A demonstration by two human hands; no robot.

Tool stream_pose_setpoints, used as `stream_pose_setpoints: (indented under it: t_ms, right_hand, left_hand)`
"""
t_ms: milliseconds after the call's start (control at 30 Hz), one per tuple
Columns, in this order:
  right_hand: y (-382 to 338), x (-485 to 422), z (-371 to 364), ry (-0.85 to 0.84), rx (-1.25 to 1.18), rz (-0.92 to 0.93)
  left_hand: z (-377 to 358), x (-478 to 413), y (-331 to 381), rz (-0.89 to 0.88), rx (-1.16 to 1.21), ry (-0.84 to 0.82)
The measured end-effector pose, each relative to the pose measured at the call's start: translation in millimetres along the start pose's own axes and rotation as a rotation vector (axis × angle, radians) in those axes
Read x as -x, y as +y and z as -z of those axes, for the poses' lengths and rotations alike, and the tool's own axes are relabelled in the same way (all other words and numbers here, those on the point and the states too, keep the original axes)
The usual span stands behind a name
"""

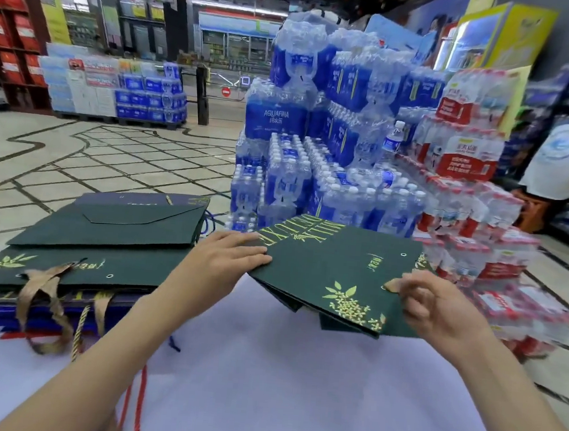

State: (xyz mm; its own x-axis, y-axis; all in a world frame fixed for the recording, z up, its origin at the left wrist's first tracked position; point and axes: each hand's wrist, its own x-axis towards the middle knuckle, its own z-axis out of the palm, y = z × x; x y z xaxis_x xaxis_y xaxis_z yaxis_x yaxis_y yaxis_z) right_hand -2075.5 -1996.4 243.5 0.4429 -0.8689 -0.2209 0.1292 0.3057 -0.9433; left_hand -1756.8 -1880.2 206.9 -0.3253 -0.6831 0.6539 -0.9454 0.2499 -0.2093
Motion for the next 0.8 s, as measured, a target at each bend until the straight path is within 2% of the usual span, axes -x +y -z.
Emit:
stream_pose_setpoints:
  t_ms: [67, 133, 233, 333, 400, 500, 633, 700, 800]
  right_hand:
    - [15.0, -1.7, -2.1, 0.090, 0.034, 0.032]
    - [32.5, 0.3, -11.9, 0.140, -0.023, 0.053]
    - [64.3, 7.9, -30.0, 0.092, -0.060, 0.041]
    - [93.1, 15.5, -49.6, 0.031, -0.065, 0.001]
    - [103.0, 19.8, -59.0, 0.021, -0.087, -0.053]
    - [104.7, 25.1, -63.6, -0.038, -0.015, -0.172]
    - [101.8, 36.3, -51.9, -0.024, 0.045, -0.309]
    - [103.1, 46.4, -40.8, 0.023, -0.031, -0.302]
    - [106.6, 57.2, -28.3, 0.066, -0.189, -0.146]
  left_hand:
    - [-6.1, -8.2, 2.9, 0.145, -0.078, -0.130]
    - [-7.5, -18.2, 12.2, 0.293, -0.039, -0.285]
    - [-7.1, -20.8, 29.6, 0.406, 0.187, -0.508]
    - [-5.3, -9.8, 48.1, 0.429, 0.512, -0.436]
    - [-6.3, 3.2, 60.5, 0.357, 0.644, -0.451]
    - [-17.9, 21.4, 72.7, 0.232, 0.574, -0.646]
    - [-32.0, 37.2, 74.0, 0.289, 0.384, -0.649]
    - [-35.9, 43.0, 75.9, 0.283, 0.310, -0.624]
    - [-37.2, 46.3, 81.8, 0.288, 0.278, -0.582]
